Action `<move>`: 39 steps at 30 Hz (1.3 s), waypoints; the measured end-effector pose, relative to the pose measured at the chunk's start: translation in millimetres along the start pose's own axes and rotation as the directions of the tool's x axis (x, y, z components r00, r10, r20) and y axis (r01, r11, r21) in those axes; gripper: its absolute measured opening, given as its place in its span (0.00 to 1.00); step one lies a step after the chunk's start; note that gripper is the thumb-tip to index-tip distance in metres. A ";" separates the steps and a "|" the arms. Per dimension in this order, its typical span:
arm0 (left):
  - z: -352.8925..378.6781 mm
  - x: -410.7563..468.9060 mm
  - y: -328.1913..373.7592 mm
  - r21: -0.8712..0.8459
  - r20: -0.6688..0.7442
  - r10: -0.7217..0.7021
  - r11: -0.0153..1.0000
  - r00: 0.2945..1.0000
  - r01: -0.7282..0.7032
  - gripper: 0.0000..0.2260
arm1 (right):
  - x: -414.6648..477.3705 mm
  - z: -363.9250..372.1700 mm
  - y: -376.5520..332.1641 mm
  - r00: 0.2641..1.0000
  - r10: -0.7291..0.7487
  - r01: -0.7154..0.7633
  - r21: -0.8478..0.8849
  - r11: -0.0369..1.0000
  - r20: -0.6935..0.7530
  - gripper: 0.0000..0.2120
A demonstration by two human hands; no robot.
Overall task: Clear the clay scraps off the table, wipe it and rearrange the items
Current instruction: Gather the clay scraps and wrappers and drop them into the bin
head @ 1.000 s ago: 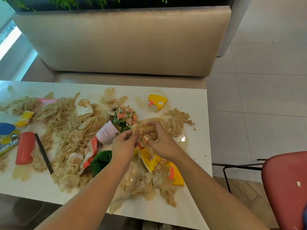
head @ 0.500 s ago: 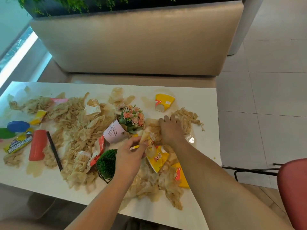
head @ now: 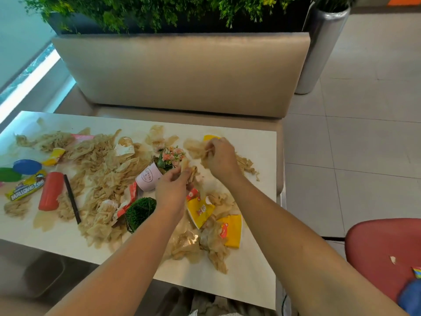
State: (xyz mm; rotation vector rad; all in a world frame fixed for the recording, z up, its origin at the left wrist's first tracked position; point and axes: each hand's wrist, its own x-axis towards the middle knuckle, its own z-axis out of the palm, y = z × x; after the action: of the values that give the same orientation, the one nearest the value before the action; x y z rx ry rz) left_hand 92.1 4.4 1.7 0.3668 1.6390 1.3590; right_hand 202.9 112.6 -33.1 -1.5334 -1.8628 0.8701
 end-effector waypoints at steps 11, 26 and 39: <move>-0.1 -10.0 40.1 0.024 0.004 0.115 0.993 0.993 -0.115 0.08 | -21.7 -35.7 -0.4 0.993 0.118 -0.119 0.090 0.989 0.015 0.12; -154.2 32.3 101.3 0.012 -0.121 0.270 0.963 0.955 -0.271 0.07 | -9.4 68.6 -137.2 1.000 -0.013 0.015 0.340 0.940 -0.008 0.08; -387.0 159.1 148.7 0.056 -0.101 0.292 0.956 0.951 -0.287 0.11 | 6.6 276.0 -276.9 0.995 0.061 -0.084 0.301 0.950 0.085 0.05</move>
State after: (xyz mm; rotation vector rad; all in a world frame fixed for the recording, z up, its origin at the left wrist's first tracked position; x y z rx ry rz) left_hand -345.5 -62.8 36.1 0.5857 1.7550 1.5877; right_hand -180.3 47.6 9.8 -1.3989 -1.6384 1.2021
